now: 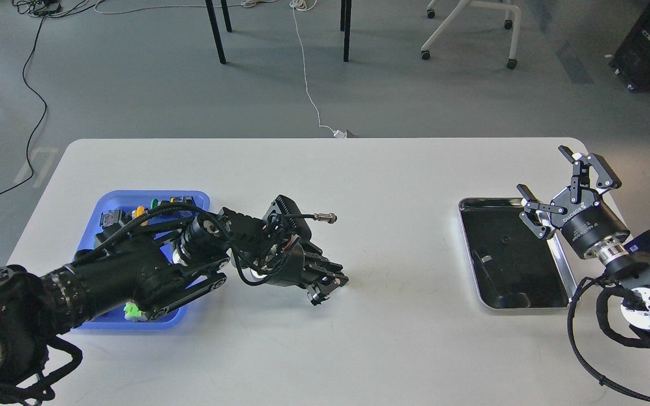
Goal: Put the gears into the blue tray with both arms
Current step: 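Grasp the small black part on the table with the left gripper, then carry the part with the left gripper into the blue tray and release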
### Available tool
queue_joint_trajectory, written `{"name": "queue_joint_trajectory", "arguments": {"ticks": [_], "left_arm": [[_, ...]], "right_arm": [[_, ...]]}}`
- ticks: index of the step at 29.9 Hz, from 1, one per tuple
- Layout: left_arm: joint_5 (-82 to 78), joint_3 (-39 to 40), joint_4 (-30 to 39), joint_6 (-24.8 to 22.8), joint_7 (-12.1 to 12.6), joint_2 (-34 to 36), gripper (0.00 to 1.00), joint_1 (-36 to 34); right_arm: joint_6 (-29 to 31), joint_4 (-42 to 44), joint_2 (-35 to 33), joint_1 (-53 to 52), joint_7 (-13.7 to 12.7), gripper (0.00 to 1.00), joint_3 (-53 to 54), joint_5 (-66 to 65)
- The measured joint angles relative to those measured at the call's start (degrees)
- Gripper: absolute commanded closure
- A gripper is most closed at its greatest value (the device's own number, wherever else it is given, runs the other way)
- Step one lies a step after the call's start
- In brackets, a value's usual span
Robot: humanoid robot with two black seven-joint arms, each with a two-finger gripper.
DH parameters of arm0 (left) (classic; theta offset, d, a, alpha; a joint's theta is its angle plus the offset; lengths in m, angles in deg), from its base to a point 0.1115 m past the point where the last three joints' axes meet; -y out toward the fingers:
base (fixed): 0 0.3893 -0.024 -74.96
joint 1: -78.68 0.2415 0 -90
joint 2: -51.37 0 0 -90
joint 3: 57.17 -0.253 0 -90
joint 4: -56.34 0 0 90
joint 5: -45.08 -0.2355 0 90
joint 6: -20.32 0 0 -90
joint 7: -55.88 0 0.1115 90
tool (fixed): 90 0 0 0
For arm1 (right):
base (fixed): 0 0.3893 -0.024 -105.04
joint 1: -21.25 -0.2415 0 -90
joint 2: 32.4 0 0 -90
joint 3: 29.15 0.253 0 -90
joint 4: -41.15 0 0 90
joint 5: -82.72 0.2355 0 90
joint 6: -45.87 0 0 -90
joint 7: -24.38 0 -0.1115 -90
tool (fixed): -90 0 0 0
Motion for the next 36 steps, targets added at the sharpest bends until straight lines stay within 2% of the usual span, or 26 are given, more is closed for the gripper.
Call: {"name": "queue_joint_trajectory", "arguments": {"ticks": [10, 17, 26, 36], "left_arm": [[0.0, 0.7, 6.8, 1.6, 0.1, 17.4, 0.87, -2.2], [0.0, -0.3, 9.5, 1.0, 0.1, 28.7, 0.87, -0.3], [0.0, -0.4, 8.3, 1.0, 0.1, 33.9, 0.86, 3.8], [0.0, -0.4, -0.2, 1.1, 0.1, 34.0, 0.85, 5.5]], "right_arm": [[0.0, 0.0, 0.2, -0.2, 0.0, 0.02, -0.1, 0.0], [0.0, -0.1, 0.6, -0.4, 0.0, 0.02, -0.2, -0.2], [0.0, -0.1, 0.5, -0.4, 0.0, 0.02, -0.2, -0.3], [0.0, -0.8, 0.4, -0.4, 0.0, 0.02, -0.2, -0.4]]}}
